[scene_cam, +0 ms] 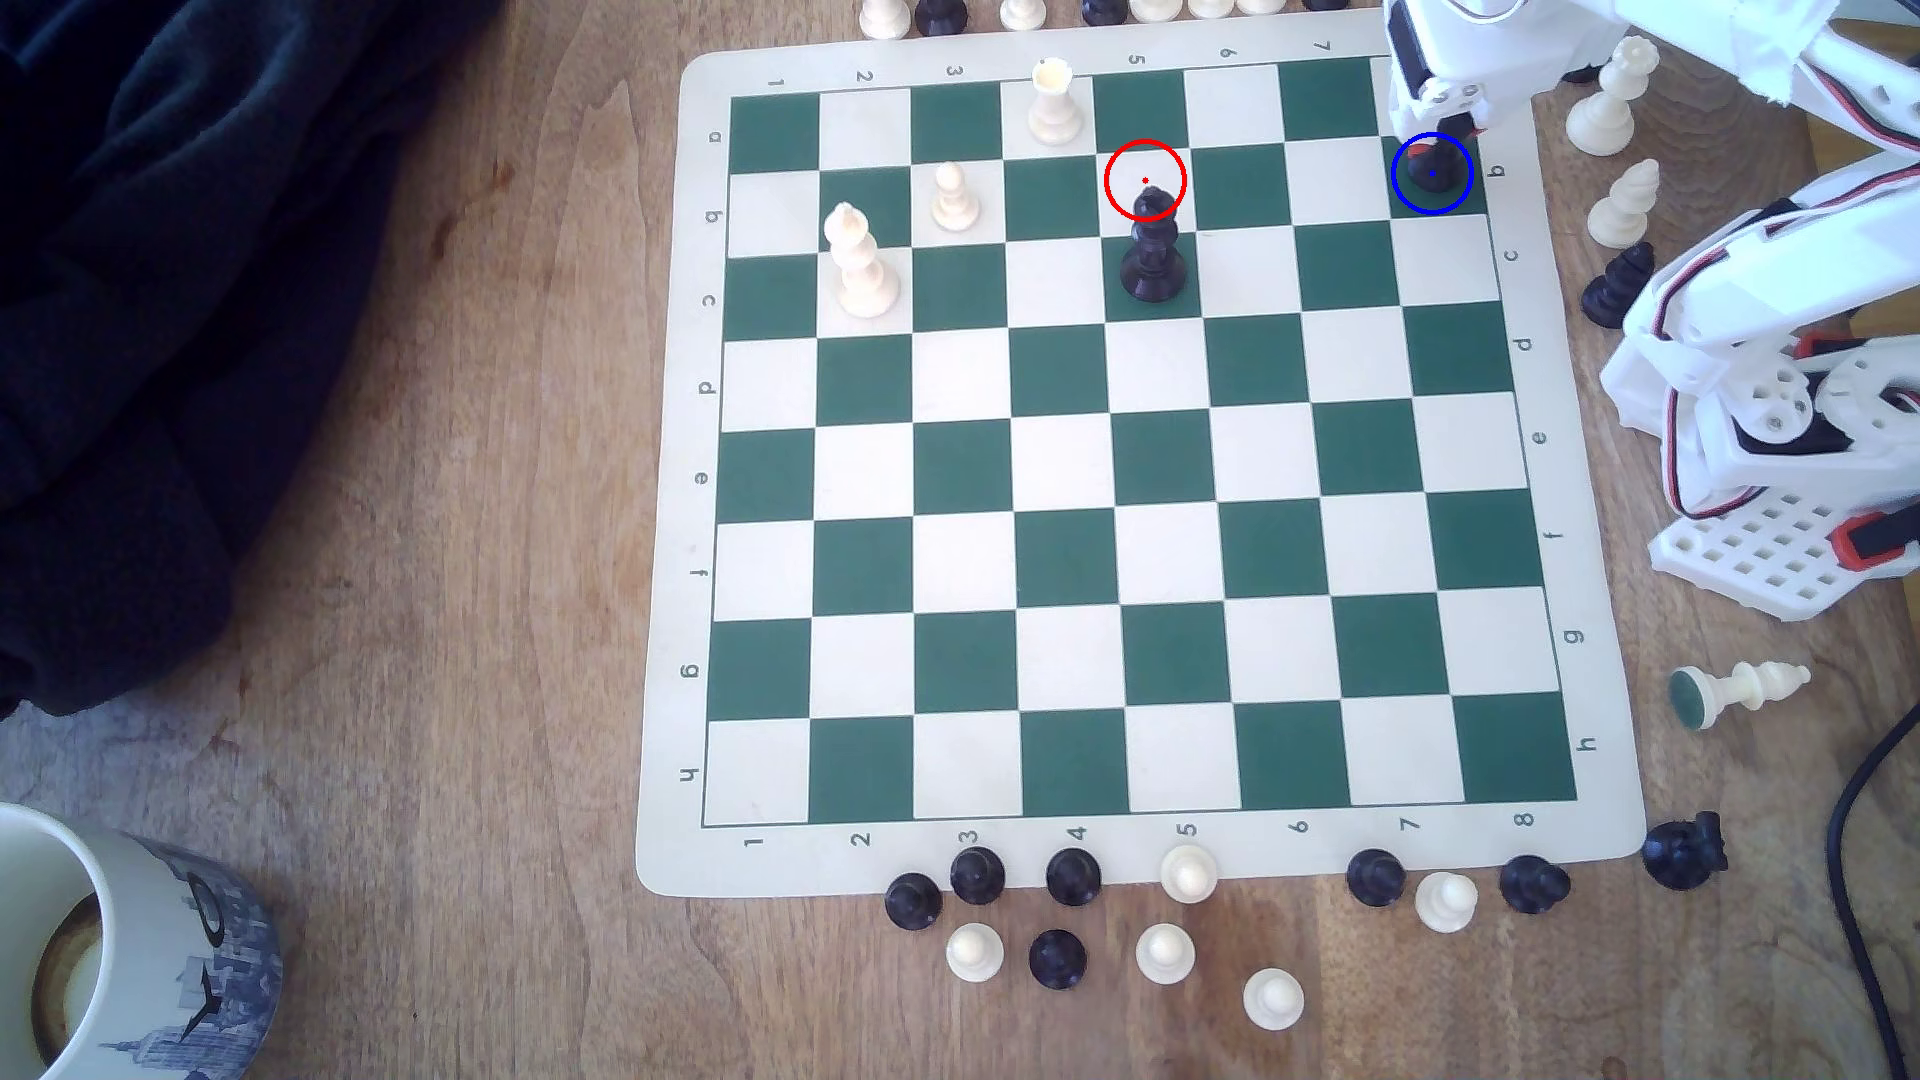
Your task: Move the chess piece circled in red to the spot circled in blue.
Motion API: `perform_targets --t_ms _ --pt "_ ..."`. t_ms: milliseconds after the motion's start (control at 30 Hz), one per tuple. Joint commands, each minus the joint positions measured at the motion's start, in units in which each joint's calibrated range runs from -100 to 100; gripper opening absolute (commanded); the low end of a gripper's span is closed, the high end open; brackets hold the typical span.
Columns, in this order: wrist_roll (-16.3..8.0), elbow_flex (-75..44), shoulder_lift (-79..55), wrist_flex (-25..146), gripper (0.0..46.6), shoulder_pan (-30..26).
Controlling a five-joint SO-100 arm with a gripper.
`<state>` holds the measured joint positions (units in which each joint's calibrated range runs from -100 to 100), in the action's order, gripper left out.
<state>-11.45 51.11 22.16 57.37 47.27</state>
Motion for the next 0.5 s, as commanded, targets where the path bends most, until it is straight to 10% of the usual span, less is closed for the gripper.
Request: perform_targets --t_ms 0,133,300,467 --pt "0.2 -0.7 -0.5 -0.9 3.4 0.1" --pt "0.2 -0.7 -0.9 -0.9 6.8 0.2" --pt "-0.1 -0.7 1.4 -0.4 21.7 1.3" --pt "-0.1 -3.0 4.8 4.1 22.8 1.4"
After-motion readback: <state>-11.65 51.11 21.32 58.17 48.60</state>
